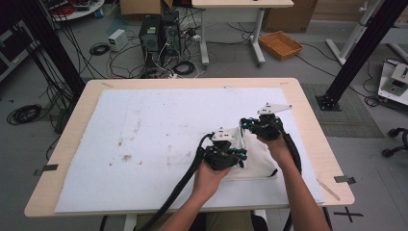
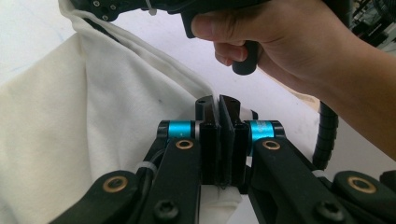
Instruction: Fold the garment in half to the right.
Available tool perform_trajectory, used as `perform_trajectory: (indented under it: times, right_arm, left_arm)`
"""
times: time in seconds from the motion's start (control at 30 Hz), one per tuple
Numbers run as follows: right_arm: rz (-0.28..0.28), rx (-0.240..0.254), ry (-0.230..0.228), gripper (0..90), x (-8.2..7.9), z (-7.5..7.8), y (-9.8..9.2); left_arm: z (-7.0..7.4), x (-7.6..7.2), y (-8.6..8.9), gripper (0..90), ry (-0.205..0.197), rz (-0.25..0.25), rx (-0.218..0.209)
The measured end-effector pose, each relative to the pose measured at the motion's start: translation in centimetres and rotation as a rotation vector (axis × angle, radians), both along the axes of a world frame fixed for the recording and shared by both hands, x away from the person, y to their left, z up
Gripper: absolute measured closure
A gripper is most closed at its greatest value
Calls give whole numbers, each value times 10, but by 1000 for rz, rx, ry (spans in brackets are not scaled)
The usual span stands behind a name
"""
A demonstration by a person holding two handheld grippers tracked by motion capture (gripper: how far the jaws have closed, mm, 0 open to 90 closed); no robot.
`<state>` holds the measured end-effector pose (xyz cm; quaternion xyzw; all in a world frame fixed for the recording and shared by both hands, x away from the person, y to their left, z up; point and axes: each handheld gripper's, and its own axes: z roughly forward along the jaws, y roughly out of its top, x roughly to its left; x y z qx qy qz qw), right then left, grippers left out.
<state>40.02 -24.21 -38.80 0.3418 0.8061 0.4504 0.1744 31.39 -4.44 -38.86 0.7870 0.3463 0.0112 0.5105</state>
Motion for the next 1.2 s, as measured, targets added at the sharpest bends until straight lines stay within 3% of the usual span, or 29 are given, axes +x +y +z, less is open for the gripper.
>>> perform_trajectory:
  times: [0.23, 0.43, 0.47, 0.53, 0.67, 0.73, 0.77, 0.8, 0.83, 0.87, 0.9, 0.93, 0.97, 1.03, 1.07, 1.1, 1.13, 1.2]
  right_arm:
    - [-57, -8, 22, 892, 0, -11, -25]
    - [-95, -13, 39, 891, -1, -20, -37]
    - [-103, -18, 40, 891, -2, -21, -38]
    - [-119, -30, 31, 863, -3, -22, -41]
    - [-207, -8, 42, 638, -9, -20, -54]
    - [-225, 1, 32, 624, -13, -18, -59]
    - [-231, 1, 5, 612, -25, -14, -69]
    - [-231, 1, 5, 612, -25, -14, -69]
    - [-231, 1, 5, 612, -25, -14, -69]
    - [-208, -1, -18, 621, -45, -10, -78]
    - [-208, -1, -18, 621, -45, -10, -78]
    - [-178, -1, -22, 628, -61, -10, -80]
    - [-178, -1, -22, 628, -61, -10, -80]
    - [-127, 1, -13, 638, -88, -15, -79]
    - [-127, 1, -13, 638, -88, -15, -79]
    - [-105, -14, -26, 662, -105, -21, -76]
    - [-105, -14, -26, 662, -105, -21, -76]
    - [-89, -8, -6, 662, -120, -29, -71]
  left_arm:
    - [-11, 8, -32, 865, 27, -26, 44]
    - [-19, 14, -47, 853, 42, -15, 58]
    - [-19, 14, -47, 832, 42, -15, 58]
    - [-18, 16, -45, 646, 40, 6, 38]
    - [-9, 19, -21, 441, -16, 80, 5]
    - [-7, 20, -13, 363, -37, 102, 1]
    - [-7, 21, 1, 322, -75, 129, -2]
    - [-7, 21, 11, 322, -98, 150, -2]
    - [-7, 21, 11, 298, -98, 150, -2]
    - [-10, 23, 30, 262, -123, 177, -9]
    - [-11, 24, 40, 262, -135, 190, -7]
    - [-13, 24, 48, 260, -144, 205, -8]
    - [-15, 24, 56, 260, -148, 213, -6]
    - [-19, 22, 71, 260, -160, 227, 3]
    - [-21, 21, 79, 260, -169, 227, 9]
    - [-23, 20, 85, 260, -175, 227, 7]
    - [-25, 19, 92, 260, -181, 227, 0]
    - [-29, 17, 104, 260, -185, 229, -5]
